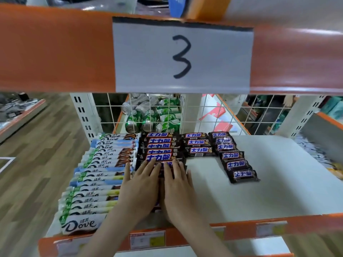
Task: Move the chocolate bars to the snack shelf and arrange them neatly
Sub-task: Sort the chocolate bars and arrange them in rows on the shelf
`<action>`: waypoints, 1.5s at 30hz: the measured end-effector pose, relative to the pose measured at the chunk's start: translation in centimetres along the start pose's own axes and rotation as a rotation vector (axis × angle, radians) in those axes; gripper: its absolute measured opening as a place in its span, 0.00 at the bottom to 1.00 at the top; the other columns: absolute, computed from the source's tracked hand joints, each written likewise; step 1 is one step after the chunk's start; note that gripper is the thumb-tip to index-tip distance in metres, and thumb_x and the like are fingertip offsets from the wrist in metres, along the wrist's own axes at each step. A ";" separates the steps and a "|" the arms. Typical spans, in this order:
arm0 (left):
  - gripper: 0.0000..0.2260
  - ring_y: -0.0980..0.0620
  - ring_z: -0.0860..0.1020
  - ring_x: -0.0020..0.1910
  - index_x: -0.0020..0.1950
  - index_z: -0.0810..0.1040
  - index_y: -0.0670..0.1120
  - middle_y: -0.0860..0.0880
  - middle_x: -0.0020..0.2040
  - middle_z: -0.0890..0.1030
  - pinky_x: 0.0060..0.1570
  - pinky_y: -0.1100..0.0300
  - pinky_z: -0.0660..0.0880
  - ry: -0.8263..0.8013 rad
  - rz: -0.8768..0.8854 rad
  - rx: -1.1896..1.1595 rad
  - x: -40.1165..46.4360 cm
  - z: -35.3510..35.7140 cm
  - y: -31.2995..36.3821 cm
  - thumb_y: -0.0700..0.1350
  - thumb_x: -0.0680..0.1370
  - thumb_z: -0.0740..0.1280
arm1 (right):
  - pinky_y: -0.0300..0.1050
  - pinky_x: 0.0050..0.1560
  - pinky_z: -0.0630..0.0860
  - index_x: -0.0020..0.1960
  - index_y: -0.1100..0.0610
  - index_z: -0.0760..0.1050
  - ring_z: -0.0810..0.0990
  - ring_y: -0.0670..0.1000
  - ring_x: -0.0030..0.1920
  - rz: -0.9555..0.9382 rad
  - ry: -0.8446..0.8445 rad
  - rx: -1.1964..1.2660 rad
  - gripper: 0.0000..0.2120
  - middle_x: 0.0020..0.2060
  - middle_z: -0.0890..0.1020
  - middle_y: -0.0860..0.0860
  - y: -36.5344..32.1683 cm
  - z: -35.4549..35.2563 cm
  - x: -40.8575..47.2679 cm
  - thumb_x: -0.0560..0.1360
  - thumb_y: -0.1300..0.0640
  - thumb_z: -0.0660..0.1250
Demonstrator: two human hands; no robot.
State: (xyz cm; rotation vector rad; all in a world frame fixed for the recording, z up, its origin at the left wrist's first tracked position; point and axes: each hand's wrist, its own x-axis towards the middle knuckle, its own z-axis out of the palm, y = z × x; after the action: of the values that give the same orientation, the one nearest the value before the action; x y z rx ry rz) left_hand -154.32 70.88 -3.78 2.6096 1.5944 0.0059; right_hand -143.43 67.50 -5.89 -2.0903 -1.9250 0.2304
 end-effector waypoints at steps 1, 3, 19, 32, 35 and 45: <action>0.26 0.53 0.41 0.75 0.76 0.41 0.53 0.54 0.77 0.43 0.70 0.41 0.37 -0.004 -0.006 -0.002 0.0 -0.1 0.1 0.52 0.82 0.50 | 0.49 0.72 0.34 0.77 0.52 0.43 0.37 0.51 0.75 -0.012 -0.006 0.038 0.29 0.76 0.43 0.51 0.1 -0.1 0.0 0.81 0.53 0.54; 0.26 0.53 0.41 0.76 0.76 0.41 0.52 0.54 0.77 0.43 0.70 0.40 0.38 -0.003 -0.024 -0.007 -0.1 -0.3 0.3 0.51 0.82 0.50 | 0.47 0.71 0.35 0.77 0.50 0.47 0.39 0.47 0.75 -0.022 0.007 0.130 0.24 0.76 0.46 0.47 0.4 -0.5 0.0 0.82 0.51 0.48; 0.25 0.51 0.41 0.76 0.76 0.39 0.49 0.51 0.77 0.41 0.72 0.46 0.38 0.012 0.024 -0.040 0.1 0.5 1.7 0.50 0.82 0.46 | 0.47 0.73 0.36 0.77 0.51 0.43 0.38 0.47 0.75 0.023 -0.030 0.105 0.24 0.76 0.44 0.47 1.8 -0.8 -0.1 0.83 0.53 0.46; 0.24 0.53 0.41 0.76 0.76 0.42 0.52 0.52 0.77 0.43 0.71 0.44 0.36 0.029 0.034 -0.071 -0.6 -0.1 1.3 0.50 0.82 0.48 | 0.48 0.72 0.35 0.76 0.48 0.43 0.37 0.47 0.75 0.038 -0.023 0.091 0.28 0.76 0.41 0.45 1.1 -0.4 -1.1 0.81 0.58 0.51; 0.25 0.52 0.42 0.76 0.76 0.42 0.52 0.53 0.77 0.44 0.72 0.43 0.38 0.028 0.057 -0.060 -0.6 0.2 1.0 0.51 0.82 0.48 | 0.46 0.72 0.35 0.76 0.47 0.48 0.40 0.44 0.75 0.030 0.038 0.198 0.26 0.76 0.45 0.43 1.1 -0.6 -1.6 0.80 0.59 0.51; 0.25 0.53 0.42 0.76 0.76 0.44 0.52 0.52 0.77 0.46 0.71 0.42 0.37 0.077 0.034 0.015 -1.8 0.4 1.3 0.53 0.81 0.48 | 0.50 0.73 0.39 0.76 0.48 0.47 0.40 0.48 0.75 -0.005 0.003 0.128 0.26 0.76 0.44 0.46 1.4 -0.6 -1.4 0.81 0.59 0.52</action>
State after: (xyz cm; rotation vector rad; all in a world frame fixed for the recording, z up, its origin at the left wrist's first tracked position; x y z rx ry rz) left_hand -154.02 68.68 -3.99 2.6785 1.5800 0.0981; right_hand -142.04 65.98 -5.92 -2.0025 -1.8617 0.3402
